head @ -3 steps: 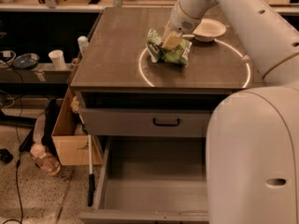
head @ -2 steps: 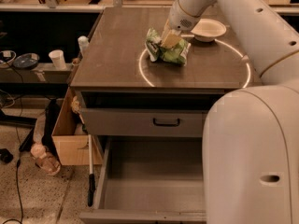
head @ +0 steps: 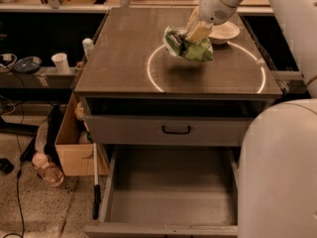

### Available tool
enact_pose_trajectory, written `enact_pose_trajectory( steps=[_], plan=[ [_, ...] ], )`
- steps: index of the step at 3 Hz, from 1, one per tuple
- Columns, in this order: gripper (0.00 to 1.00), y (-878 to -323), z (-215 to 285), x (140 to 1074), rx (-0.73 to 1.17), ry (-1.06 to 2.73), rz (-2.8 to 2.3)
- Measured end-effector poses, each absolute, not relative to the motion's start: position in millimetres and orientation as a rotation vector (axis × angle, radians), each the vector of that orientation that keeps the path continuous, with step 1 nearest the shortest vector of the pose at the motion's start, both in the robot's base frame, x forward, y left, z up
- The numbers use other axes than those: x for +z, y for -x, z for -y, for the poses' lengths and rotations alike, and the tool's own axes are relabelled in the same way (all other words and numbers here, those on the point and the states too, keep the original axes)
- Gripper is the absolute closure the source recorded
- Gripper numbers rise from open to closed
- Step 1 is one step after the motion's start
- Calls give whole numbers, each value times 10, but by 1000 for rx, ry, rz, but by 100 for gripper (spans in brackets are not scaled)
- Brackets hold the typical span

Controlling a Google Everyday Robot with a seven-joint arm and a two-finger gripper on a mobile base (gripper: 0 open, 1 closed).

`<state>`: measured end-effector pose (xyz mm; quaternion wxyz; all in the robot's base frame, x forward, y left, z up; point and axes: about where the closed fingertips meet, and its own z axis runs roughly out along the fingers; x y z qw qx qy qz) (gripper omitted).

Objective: Place green jalapeno chip bag into middle drawer

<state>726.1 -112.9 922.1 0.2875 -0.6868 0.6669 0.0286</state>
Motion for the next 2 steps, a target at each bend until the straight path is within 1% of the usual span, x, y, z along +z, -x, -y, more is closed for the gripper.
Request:
enact_pose_trajectory(
  steps=[1, 2],
  plan=[
    [100, -7069, 1436, 9274, 105, 1886, -1697],
    [100, -6876, 1641, 9287, 139, 1963, -1585]
  ],
)
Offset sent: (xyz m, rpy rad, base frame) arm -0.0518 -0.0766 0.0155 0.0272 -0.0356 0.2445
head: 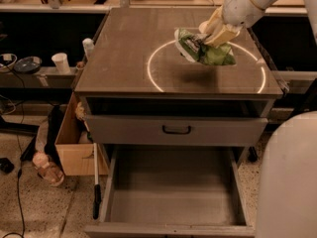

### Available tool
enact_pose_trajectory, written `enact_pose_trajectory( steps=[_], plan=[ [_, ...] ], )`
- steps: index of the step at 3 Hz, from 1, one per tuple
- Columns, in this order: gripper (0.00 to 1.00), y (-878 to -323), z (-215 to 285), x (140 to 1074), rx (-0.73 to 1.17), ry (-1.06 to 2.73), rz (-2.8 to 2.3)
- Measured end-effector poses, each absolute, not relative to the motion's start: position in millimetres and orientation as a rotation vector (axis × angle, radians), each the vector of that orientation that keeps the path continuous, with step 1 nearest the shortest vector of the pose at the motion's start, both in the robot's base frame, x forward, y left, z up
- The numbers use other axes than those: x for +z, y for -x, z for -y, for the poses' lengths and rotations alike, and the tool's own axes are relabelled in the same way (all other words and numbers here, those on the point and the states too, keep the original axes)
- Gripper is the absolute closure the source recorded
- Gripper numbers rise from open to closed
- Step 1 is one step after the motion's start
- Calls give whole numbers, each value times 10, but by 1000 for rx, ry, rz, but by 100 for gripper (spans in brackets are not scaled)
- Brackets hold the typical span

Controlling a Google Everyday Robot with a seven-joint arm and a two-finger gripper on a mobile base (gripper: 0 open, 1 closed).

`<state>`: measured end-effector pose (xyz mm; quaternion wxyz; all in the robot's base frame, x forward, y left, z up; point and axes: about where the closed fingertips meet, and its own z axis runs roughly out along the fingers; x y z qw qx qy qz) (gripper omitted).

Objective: Place green jalapeno chip bag into middle drawer

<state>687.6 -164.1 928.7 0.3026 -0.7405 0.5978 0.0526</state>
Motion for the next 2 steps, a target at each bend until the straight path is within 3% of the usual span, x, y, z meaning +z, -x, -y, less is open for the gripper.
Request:
enact_pose_trajectory(
  steps=[2],
  plan=[
    [100, -6649, 1908, 9288, 143, 1975, -1524]
  ],
)
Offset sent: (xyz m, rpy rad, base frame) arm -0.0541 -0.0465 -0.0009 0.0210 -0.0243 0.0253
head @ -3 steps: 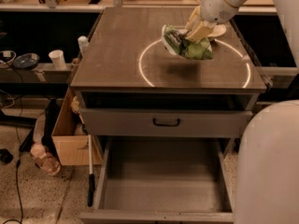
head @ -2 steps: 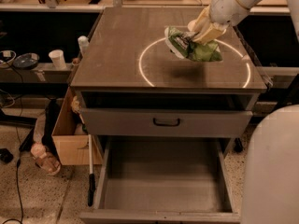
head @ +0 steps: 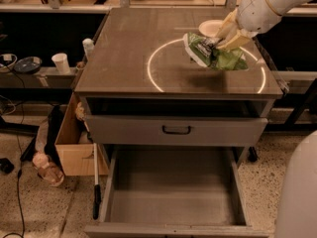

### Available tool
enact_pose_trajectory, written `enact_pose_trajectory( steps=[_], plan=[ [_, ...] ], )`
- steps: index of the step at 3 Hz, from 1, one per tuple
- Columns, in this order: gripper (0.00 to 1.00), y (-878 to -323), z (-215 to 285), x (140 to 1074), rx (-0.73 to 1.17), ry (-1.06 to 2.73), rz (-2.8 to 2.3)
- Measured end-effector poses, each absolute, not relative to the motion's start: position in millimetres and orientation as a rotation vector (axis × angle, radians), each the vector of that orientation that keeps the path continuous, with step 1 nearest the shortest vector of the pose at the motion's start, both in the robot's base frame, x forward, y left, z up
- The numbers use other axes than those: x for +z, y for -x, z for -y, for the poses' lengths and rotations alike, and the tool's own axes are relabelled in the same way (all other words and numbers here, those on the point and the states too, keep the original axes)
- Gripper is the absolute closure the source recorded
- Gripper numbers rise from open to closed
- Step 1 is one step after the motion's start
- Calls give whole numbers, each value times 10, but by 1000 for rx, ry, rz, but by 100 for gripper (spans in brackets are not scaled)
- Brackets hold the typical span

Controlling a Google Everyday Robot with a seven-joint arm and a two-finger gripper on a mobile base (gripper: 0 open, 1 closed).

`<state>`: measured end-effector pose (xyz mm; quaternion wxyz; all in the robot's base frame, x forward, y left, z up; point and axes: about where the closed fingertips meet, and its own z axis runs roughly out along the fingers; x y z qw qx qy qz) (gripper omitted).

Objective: Place green jalapeno chip bag into middle drawer

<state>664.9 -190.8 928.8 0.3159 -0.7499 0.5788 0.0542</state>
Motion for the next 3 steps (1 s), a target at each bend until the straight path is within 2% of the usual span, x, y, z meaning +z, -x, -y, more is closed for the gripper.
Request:
enact_pose_trajectory(
  steps=[1, 3],
  plan=[
    [100, -6561, 1923, 9315, 144, 1968, -1523],
    [100, -5920, 2089, 9439, 119, 1947, -1579]
  ],
)
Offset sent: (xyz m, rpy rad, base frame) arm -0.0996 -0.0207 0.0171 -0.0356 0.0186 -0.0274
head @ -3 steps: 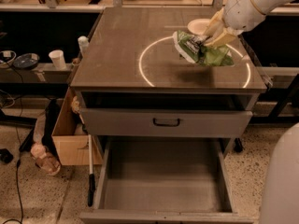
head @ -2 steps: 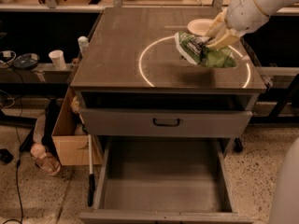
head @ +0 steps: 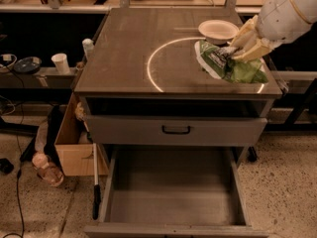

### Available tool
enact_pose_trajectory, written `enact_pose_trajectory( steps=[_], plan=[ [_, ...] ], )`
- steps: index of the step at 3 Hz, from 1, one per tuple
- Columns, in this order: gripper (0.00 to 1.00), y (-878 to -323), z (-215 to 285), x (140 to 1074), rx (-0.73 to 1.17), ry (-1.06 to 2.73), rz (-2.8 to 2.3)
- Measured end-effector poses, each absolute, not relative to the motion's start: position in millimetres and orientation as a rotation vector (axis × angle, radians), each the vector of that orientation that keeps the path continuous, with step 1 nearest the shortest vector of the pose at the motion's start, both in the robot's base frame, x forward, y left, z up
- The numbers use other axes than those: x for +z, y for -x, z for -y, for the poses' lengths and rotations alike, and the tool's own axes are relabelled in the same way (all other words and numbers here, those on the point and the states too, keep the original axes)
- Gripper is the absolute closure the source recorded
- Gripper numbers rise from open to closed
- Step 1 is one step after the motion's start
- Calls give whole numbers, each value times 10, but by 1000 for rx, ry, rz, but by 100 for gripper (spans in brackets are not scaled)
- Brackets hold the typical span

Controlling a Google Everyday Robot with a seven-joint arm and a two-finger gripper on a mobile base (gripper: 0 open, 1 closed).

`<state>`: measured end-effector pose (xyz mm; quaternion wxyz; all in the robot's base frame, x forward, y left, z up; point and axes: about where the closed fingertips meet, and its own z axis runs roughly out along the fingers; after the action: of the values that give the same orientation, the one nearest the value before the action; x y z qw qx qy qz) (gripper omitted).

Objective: Place green jalapeno chip bag into middle drawer

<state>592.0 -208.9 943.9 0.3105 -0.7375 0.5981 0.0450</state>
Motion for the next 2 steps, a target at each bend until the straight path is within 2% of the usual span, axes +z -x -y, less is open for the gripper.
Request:
enact_pose_trajectory(
  steps=[2],
  plan=[
    [100, -5260, 2137, 9460, 123, 1894, -1670]
  ],
)
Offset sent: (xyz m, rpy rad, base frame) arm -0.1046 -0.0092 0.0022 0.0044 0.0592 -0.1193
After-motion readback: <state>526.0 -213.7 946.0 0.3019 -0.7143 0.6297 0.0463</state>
